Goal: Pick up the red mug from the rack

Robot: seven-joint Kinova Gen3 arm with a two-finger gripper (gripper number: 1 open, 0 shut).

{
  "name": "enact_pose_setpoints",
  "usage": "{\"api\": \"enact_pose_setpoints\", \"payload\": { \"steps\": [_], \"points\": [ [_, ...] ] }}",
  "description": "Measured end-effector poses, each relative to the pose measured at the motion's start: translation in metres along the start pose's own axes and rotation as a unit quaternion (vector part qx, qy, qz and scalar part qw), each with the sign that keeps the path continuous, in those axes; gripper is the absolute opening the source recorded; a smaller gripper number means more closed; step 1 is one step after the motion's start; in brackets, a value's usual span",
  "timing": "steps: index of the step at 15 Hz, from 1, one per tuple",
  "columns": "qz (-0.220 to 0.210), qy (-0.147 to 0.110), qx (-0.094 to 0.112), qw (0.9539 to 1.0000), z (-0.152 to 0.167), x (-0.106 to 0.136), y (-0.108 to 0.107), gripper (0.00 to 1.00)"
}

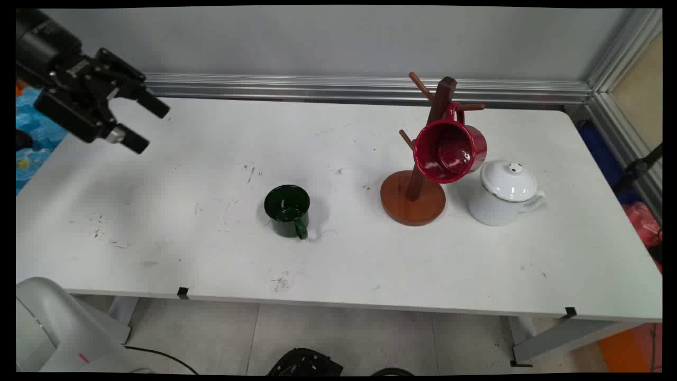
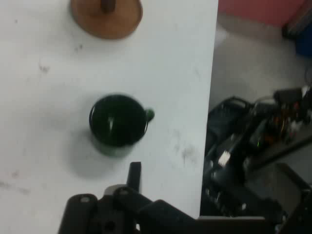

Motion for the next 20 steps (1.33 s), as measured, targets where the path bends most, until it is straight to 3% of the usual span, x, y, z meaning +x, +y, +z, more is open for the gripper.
{"api": "enact_pose_setpoints", "payload": {
  "steps": [7, 13, 20],
  "points": [
    [-0.028, 0.046, -0.016, 0.9984, 0.049, 0.06, 0.014, 1.0],
    [-0.049, 0.055, -0.029, 0.9968, 0.089, 0.092, 0.039, 1.0],
    [-0.103, 0.064, -0.014, 0.9925, 0.154, 0.135, 0.076, 1.0]
  ]
}}
